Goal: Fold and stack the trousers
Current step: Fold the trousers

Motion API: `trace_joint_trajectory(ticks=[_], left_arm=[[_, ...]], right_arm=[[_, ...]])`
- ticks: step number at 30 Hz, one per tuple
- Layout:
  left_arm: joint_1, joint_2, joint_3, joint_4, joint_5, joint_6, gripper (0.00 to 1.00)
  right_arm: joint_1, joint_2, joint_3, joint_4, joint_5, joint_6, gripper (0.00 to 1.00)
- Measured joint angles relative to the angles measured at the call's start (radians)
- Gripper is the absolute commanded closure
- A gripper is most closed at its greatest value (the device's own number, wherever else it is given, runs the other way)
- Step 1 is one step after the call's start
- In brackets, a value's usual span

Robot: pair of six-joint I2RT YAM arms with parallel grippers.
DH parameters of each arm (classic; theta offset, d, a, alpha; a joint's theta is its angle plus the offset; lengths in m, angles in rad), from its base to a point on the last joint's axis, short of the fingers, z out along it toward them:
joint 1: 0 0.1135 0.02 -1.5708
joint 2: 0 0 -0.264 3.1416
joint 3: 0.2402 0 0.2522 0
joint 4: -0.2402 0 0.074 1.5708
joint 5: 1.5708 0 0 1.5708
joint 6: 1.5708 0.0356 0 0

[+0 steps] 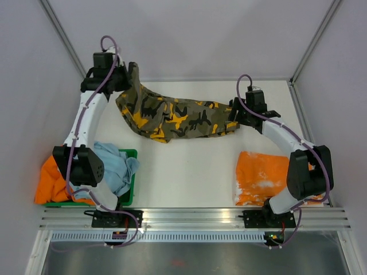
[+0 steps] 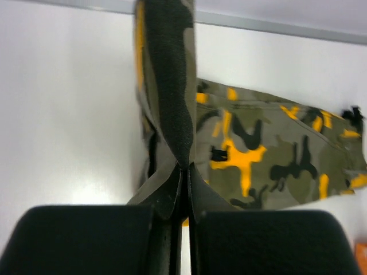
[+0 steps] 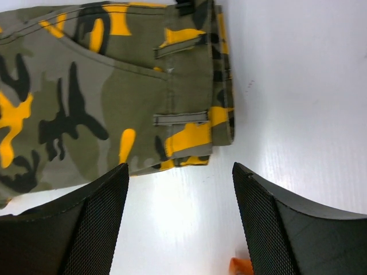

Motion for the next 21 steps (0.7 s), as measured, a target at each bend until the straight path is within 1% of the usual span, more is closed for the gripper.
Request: trace_joint_trajectory(ticks=[2, 5, 8, 15, 21], left_arm=[[-0.093, 0.011, 0.053, -0.034, -0.04, -0.002, 0.98], [-0.245, 0.047, 0.117, -0.035, -0.062, -0.033, 0.98], [-0.346, 0.097, 0.144, -0.031, -0.064, -0.088, 0.98], [-0.46, 0.219, 0.217, 0.007, -0.064, -0.216, 0.98], [-0.566, 0.307, 0.375, 0.09, -0.061, -0.305, 0.98]], right_arm=[[-0.016, 0.022, 0.005, -0.006, 0.021, 0.0, 0.2], [-0.066, 0.055, 0.021, -0.014, 0.024, 0.002, 0.2], [-0.135, 0.08, 0.047, -0.019, 0.016, 0.012, 0.19], [-0.268, 0.085, 0.097, -0.009, 0.016, 0.019, 0.19], [-0.344, 0.085, 0.133, -0.007, 0.023, 0.017, 0.19]])
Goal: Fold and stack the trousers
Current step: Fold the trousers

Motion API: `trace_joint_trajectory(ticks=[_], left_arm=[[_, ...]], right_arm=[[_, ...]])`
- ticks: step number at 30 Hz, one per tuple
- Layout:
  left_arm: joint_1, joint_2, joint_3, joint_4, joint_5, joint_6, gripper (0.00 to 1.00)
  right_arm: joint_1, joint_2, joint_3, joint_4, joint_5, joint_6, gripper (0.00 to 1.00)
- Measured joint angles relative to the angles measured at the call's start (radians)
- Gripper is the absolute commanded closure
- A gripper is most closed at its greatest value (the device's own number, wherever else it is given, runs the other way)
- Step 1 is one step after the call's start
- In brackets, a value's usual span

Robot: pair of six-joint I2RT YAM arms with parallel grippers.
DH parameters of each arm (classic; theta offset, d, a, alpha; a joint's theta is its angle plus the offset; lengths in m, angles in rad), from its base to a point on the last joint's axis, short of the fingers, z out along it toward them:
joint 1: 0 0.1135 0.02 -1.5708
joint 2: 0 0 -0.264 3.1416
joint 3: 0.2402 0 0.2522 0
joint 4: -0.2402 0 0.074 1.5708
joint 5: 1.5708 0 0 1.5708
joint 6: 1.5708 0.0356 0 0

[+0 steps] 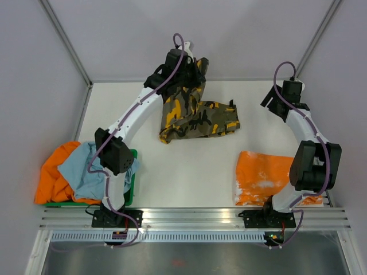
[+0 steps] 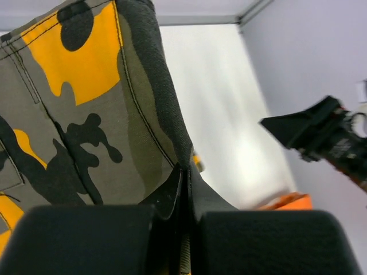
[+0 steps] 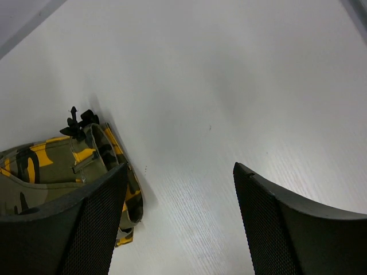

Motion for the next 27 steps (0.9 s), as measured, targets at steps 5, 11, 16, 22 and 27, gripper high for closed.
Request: trace_joint_trajectory(ticks=[5, 11, 16, 22, 27], left_arm=[[-0.063, 0.06, 0.053, 0.089, 0.007, -0.052, 0.98], [-0.102, 0.198, 0.056, 0.131, 0.005, -0.106, 0.98], [-0.125, 0.308, 0.056, 0.137, -0.022, -0.143, 0.98], [-0.149, 0.344, 0.062, 0.176, -0.004, -0.173, 0.0], [-0.15, 0.321, 0.059, 0.185, 0.014, -0.172, 0.0]], right_arm=[[-0.018, 0.0, 0.023, -0.004, -0.005, -0.003, 0.19], [-0.051, 0.0, 0.031, -0.006, -0.024, -0.009, 0.18], [-0.082, 0.0, 0.031, -0.012, -0.053, -0.014, 0.18], [-0.091, 0.0, 0.031, 0.004, -0.168, -0.03, 0.17], [-0.089, 0.003, 0.031, 0.052, -0.325, -0.03, 0.17]])
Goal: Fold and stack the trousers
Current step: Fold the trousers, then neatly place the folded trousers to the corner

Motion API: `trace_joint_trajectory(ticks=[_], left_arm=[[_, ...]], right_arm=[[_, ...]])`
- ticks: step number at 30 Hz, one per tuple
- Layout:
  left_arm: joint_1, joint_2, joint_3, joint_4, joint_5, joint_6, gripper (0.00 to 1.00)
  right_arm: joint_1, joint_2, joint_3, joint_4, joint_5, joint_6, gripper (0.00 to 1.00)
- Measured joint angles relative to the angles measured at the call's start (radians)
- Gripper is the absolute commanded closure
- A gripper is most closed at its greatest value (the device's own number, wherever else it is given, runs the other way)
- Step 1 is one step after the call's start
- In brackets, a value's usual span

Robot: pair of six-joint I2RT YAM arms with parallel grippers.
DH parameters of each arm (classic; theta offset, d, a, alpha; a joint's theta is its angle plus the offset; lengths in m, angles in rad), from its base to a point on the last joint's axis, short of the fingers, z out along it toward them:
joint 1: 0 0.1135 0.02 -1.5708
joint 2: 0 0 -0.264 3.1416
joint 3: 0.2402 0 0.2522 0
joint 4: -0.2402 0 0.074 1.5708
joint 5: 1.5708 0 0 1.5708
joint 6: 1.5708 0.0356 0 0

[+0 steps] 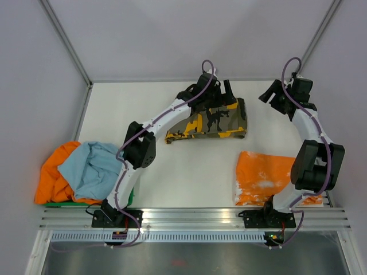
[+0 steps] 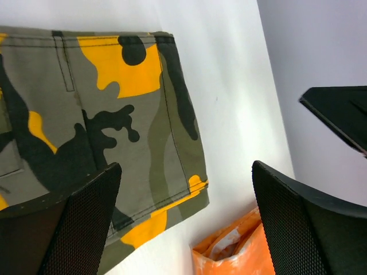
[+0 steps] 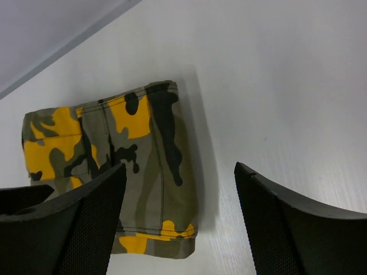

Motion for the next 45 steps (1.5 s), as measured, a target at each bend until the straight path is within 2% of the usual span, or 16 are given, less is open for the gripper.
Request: trace_joint_trajectory(ticks=[4, 9, 12, 13, 15, 17, 22, 25, 27, 30, 32, 33, 34, 36, 37, 45], left_arm=[[0.026, -0.122, -0.122, 0.004, -0.008, 0.024, 0.03], [0.128, -0.347, -0.397, 0.046, -0.008, 0.029, 0.07], [0.204, -0.433, -0.559, 0.069, -0.01, 0.035, 0.24], [0.227, -0.449, -0.607, 0.07, -0.007, 0.039, 0.5], [0.266, -0.456, -0.685, 0.086, 0.008, 0.046, 0.71], [0.288, -0.456, -0.75, 0.098, 0.027, 0.047, 0.75], [0.292, -0.434, -0.828, 0.114, 0.083, 0.039, 0.85], [0.294, -0.392, -0.841, 0.145, 0.092, 0.015, 0.85], [0.309, -0.359, -0.857, 0.165, 0.108, -0.002, 0.85], [0.336, -0.332, -0.872, 0.171, 0.134, -0.01, 0.79], [0.349, -0.337, -0.87, 0.166, 0.144, 0.002, 0.68], [0.352, -0.343, -0.866, 0.162, 0.148, 0.013, 0.62], [0.354, -0.354, -0.863, 0.157, 0.149, 0.028, 0.42], [0.354, -0.39, -0.857, 0.138, 0.152, 0.071, 0.14], [0.354, -0.412, -0.848, 0.126, 0.151, 0.093, 0.1], [0.363, -0.506, -0.71, 0.113, 0.156, 0.251, 0.04]], right_arm=[[0.01, 0.028, 0.003, 0.026, -0.092, 0.006, 0.18], [0.075, 0.088, 0.043, 0.021, -0.133, -0.005, 0.23], [0.141, 0.126, 0.058, 0.021, -0.134, -0.03, 0.49], [0.162, 0.138, 0.055, 0.023, -0.135, -0.036, 0.62], [0.187, 0.163, 0.039, 0.026, -0.135, -0.046, 0.71], [0.194, 0.197, 0.011, 0.027, -0.134, -0.051, 0.8], [0.187, 0.27, -0.079, 0.023, -0.113, -0.056, 0.81], [0.183, 0.285, -0.098, 0.019, -0.101, -0.058, 0.81], [0.183, 0.285, -0.098, 0.019, -0.098, -0.068, 0.8], [0.183, 0.285, -0.088, 0.002, -0.089, -0.078, 0.68], [0.183, 0.282, -0.066, -0.029, -0.082, -0.087, 0.5], [0.183, 0.279, -0.057, -0.041, -0.08, -0.09, 0.44], [0.183, 0.273, -0.04, -0.065, -0.08, -0.094, 0.28], [0.183, 0.255, 0.0, -0.095, -0.079, -0.101, 0.16], [0.183, 0.241, 0.023, -0.104, -0.077, -0.106, 0.08], [0.18, 0.225, 0.257, -0.115, -0.04, -0.159, 0.05]])
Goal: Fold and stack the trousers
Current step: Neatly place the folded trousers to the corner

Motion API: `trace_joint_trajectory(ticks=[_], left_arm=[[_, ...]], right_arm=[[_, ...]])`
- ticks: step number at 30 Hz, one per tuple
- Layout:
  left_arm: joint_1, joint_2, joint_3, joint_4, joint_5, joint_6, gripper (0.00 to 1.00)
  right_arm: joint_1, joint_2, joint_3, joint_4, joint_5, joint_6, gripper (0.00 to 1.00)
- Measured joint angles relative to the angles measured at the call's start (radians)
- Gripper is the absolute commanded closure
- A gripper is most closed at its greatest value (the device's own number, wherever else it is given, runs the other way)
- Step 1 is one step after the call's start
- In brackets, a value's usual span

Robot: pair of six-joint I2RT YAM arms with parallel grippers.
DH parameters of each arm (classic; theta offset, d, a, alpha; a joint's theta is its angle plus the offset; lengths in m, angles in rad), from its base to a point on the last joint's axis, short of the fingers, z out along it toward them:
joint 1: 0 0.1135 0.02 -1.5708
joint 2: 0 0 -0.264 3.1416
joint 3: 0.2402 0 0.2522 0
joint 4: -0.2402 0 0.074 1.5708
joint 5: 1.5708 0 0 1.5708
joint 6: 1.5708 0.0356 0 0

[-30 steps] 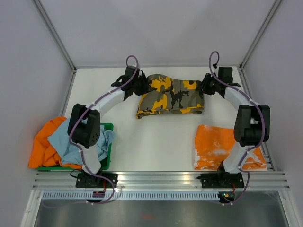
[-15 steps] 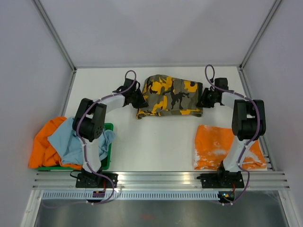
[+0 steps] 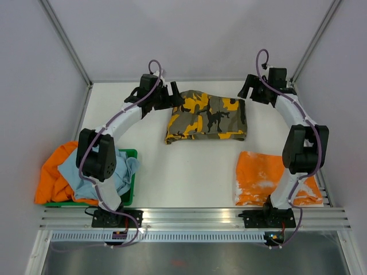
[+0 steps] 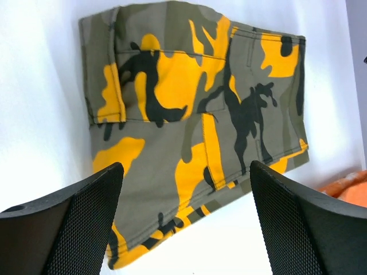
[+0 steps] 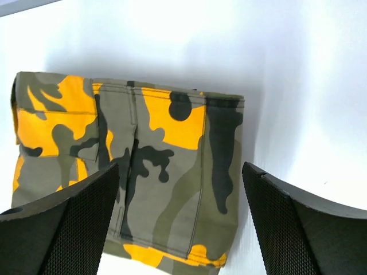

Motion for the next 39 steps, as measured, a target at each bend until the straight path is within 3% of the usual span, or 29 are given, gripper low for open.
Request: trace_joint_trajectory(ticks=[12, 20, 24, 29, 30, 32, 34, 36, 37, 38, 39], left_arm=[[0.088, 0.17, -0.048, 0.016, 0.079, 0.018, 0.05], [0.079, 0.24, -0.068, 0.106, 0.153, -0.003, 0.07], [0.08, 0.264, -0.071, 0.125, 0.159, -0.023, 0.1], [0.08, 0.27, -0.071, 0.141, 0.161, -0.041, 0.16], [0.08, 0.273, -0.071, 0.144, 0.161, -0.046, 0.17], [0.08, 0.28, -0.071, 0.158, 0.171, -0.053, 0.19], [0.08, 0.286, -0.071, 0.174, 0.184, -0.064, 0.25], [0.08, 0.292, -0.071, 0.18, 0.189, -0.07, 0.32], [0.08, 0.296, -0.071, 0.184, 0.193, -0.074, 0.37], [0.082, 0.3, -0.071, 0.189, 0.201, -0.077, 0.43], [0.083, 0.304, -0.071, 0.191, 0.207, -0.082, 0.56]], right_arm=[[-0.006, 0.165, -0.116, 0.015, -0.001, -0.031, 0.05], [-0.01, 0.187, -0.164, 0.18, -0.098, 0.01, 0.11], [-0.008, 0.212, -0.167, 0.252, -0.142, 0.037, 0.27], [0.003, 0.226, -0.184, 0.302, -0.167, 0.067, 0.4], [0.006, 0.227, -0.193, 0.317, -0.175, 0.073, 0.48], [0.01, 0.227, -0.215, 0.347, -0.184, 0.089, 0.51], [0.01, 0.227, -0.233, 0.378, -0.195, 0.104, 0.62], [0.01, 0.227, -0.248, 0.394, -0.2, 0.116, 0.8], [0.01, 0.229, -0.255, 0.399, -0.206, 0.123, 0.81], [0.01, 0.231, -0.257, 0.401, -0.211, 0.132, 0.82], [0.01, 0.232, -0.257, 0.401, -0.214, 0.136, 0.89]])
